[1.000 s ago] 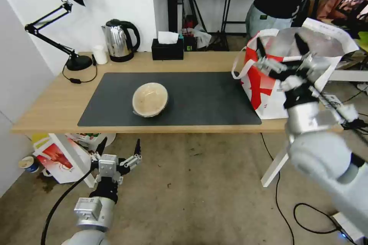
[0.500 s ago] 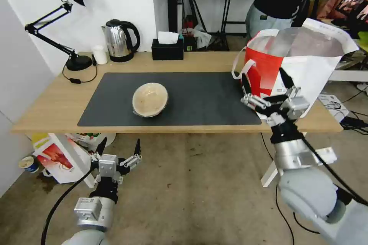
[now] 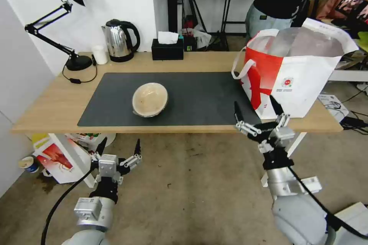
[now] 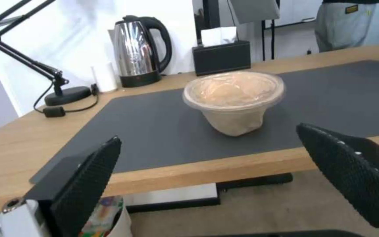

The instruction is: Pick up the trash from the table and place it into the takeout bag.

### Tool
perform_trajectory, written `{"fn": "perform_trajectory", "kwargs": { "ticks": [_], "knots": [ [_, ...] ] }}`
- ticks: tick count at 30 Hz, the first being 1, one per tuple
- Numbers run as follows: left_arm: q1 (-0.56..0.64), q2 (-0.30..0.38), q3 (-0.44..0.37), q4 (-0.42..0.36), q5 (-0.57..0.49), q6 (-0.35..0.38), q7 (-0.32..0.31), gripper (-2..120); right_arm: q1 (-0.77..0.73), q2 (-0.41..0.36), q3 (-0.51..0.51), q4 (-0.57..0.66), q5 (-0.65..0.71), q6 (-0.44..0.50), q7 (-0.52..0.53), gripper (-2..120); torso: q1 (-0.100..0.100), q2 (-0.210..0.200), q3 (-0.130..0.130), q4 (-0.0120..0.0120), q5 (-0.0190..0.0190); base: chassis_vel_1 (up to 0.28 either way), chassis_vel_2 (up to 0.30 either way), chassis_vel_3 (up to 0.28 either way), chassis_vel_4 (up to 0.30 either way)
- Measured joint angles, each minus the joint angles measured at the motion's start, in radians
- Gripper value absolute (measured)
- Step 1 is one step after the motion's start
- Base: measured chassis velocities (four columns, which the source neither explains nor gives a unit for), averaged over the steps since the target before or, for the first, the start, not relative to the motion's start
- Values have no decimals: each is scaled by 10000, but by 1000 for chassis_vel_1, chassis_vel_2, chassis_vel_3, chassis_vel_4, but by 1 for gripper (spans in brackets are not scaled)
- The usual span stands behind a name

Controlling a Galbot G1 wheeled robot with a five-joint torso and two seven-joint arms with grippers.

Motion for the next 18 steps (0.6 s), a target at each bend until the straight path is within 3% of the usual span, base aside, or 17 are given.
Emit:
{"fn": "perform_trajectory", "kwargs": {
  "ticks": [7, 18],
  "knots": [
    [0, 0, 0, 0, 0, 0, 0, 100, -513, 222, -5, 6, -583, 88, 1100, 100, 0, 0, 0, -1, 0, 0, 0, 0, 0],
    [1, 0, 0, 0, 0, 0, 0, 100, -1700, 377, 102, 159, -1087, 483, 1484, 100, -1, 0, 1, 0, 1, 0, 0, 0, 0]
  ]
}}
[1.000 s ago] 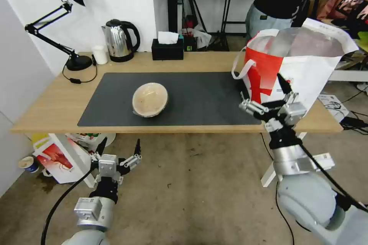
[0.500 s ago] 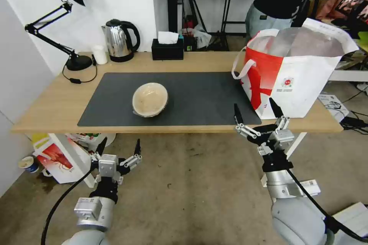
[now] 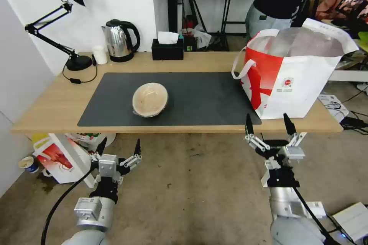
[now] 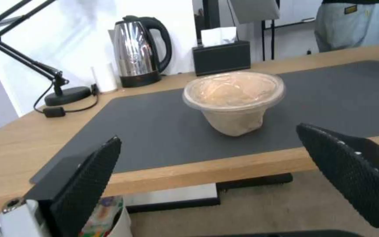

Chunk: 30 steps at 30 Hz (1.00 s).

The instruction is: Pick up the trash from the table and place it into the takeout bag.

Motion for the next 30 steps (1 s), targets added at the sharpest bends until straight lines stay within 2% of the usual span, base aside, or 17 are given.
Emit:
{"fn": "perform_trajectory", "kwargs": {
  "ticks": [8, 30],
  "knots": [
    [0, 0, 0, 0, 0, 0, 0, 100, -679, 121, 82, -74, -433, 188, 64, 100, 0, 1, 0, 0, 0, 0, 0, 0, 0],
    [0, 0, 0, 0, 0, 0, 0, 100, -646, 192, -107, -644, -651, 201, 62, 100, 0, 0, 0, 0, 0, 0, 0, 0, 0]
  ]
}}
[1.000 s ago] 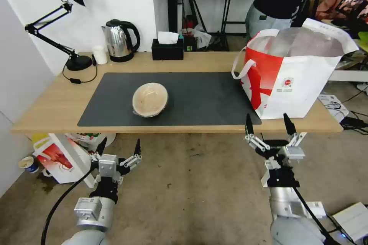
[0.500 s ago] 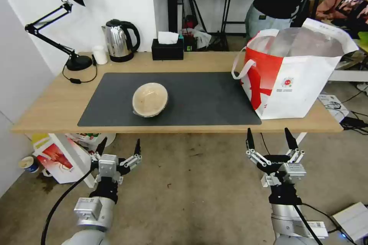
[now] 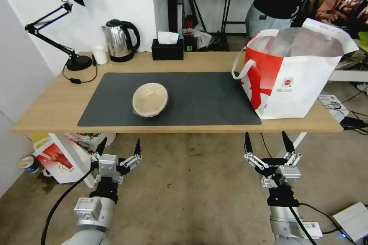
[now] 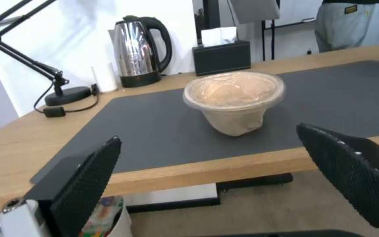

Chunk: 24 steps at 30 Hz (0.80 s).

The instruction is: Pick up the trash from the table and place it into the takeout bag.

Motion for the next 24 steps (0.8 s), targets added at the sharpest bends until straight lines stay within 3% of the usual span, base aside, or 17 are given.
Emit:
{"fn": "perform_trajectory", "kwargs": {
  "ticks": [24],
  "knots": [
    [0, 0, 0, 0, 0, 0, 0, 100, -54, 152, -130, -380, 151, -398, 168, 100, 0, 0, 0, 0, -1, 0, 0, 0, 0]
  ]
}}
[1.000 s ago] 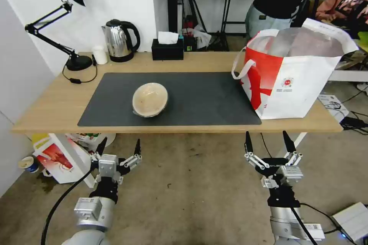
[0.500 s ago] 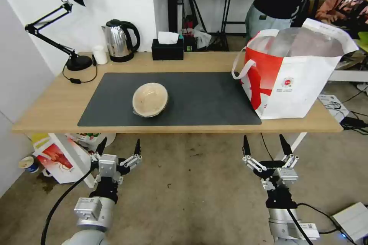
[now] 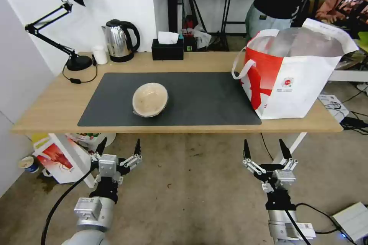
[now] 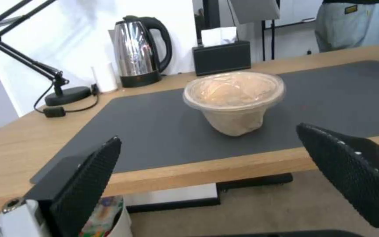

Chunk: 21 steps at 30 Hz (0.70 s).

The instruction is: Pick up the trash from the table and place it into the takeout bag.

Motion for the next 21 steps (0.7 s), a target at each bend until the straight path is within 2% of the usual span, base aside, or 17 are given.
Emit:
{"fn": "perform_trajectory", "kwargs": {
  "ticks": [21],
  "knots": [
    [0, 0, 0, 0, 0, 0, 0, 100, -4, 162, -123, -181, -220, 28, -74, 100, 0, 0, -1, 0, 0, 0, 0, 0, 0]
  ]
}}
